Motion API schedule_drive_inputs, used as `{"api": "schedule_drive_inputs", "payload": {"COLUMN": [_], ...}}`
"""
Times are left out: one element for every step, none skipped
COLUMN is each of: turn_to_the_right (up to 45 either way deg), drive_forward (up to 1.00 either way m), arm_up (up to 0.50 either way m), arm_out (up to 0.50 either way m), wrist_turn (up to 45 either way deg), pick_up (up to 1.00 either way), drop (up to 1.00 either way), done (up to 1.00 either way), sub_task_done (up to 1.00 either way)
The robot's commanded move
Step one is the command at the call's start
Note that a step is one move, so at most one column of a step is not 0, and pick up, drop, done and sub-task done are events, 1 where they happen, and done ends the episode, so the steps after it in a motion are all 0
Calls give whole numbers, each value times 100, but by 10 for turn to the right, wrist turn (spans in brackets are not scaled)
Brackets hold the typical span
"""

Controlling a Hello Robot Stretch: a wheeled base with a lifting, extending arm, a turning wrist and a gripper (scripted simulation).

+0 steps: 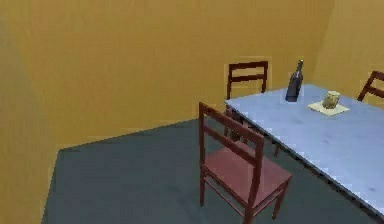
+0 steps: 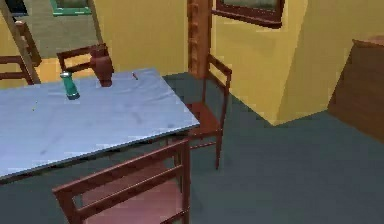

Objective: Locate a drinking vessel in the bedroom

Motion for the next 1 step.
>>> {"api": "schedule_drive_inputs", "payload": {"turn_to_the_right": [-450], "drive_forward": [0], "arm_up": [0], "arm_out": [0], "wrist_turn": [0], "pick_up": [0], "drop": [0], "done": [0], "sub_task_done": [0]}}
